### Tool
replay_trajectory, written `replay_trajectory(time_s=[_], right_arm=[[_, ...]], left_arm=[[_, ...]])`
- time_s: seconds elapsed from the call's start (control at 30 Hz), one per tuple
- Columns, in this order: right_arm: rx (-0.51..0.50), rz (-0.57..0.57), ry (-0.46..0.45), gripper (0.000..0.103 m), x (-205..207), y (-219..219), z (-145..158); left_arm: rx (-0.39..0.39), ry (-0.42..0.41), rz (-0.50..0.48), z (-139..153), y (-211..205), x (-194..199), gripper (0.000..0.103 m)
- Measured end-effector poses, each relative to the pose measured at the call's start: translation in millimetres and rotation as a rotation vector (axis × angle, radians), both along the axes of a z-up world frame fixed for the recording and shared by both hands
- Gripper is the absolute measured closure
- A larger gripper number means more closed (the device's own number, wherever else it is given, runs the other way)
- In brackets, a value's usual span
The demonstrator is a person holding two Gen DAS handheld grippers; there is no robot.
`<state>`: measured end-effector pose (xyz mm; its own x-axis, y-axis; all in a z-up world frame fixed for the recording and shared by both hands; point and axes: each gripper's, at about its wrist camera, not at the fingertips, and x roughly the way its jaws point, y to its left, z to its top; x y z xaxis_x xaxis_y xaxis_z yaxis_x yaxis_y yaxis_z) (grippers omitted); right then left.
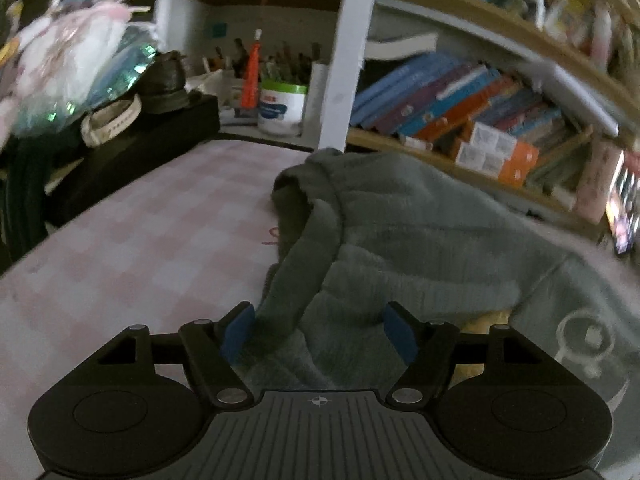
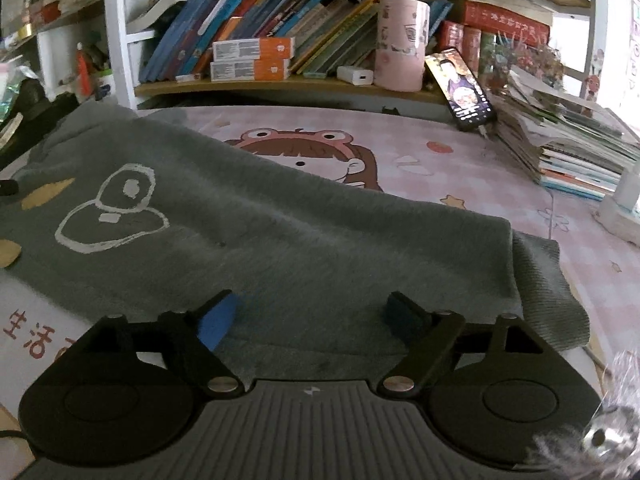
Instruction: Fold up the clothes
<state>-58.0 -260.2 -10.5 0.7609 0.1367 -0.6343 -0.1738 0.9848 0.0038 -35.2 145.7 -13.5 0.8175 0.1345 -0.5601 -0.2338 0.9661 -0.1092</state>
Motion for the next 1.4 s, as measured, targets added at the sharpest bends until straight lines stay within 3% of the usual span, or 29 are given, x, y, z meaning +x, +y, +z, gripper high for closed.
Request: replay_trajectory(time_s=[0.1,0.27,0.37,0.63,0.8,0.9,0.97,1.07,1.23,1.4], right_arm=[[0.007,0.004,-0.005,0.017,-1.4,-0.1,-1.1],[0.015,0.006,-0.025,0.015,-6.2,0.0,-4.1],[0.017,0.019,-0.024,0.014,-8.3,1.4,-4.1],[0.025,0.1,-0.038,0.011,-21.6,20.4,-5.9],[0.028,0.116,-0.038,0.01,-20.8,22.3,-6.3],[0.031,0.121,-0.038,0.009,-20.9,20.7,-6.6],[0.028,0.123,-0.036,0.008,-20.7,21.3,-6.9],[0.027,0.123,-0.035,0.007,-19.7,21.8,-7.0],[0.025,0.123,-0.034,0.007,-20.1,22.8,-7.1],[0.025,0.123,-0.033,0.006,-20.2,23.0,-7.6]], left_arm=[[0.073,0.03,-0.001,-0.1,-6.9,0.3,0.044],[0.156,0.057,-0.025,1.2,-3.9,-4.0,0.075],[0.126,0.071,-0.05,5.8,10.3,-10.1,0.078],[0.105,0.078,0.032,7.3,31.0,-33.9,0.078],[0.097,0.067,0.051,14.0,30.7,-38.9,0.073],[0.106,0.016,0.098,27.5,26.2,-46.1,0.055],[0.12,-0.035,0.1,38.1,19.5,-48.8,0.034],[0.115,-0.091,0.04,48.2,6.4,-46.2,0.022],[0.107,-0.118,-0.088,44.7,-19.0,-30.0,0.014],[0.086,-0.105,-0.154,32.7,-33.2,-16.0,0.007]])
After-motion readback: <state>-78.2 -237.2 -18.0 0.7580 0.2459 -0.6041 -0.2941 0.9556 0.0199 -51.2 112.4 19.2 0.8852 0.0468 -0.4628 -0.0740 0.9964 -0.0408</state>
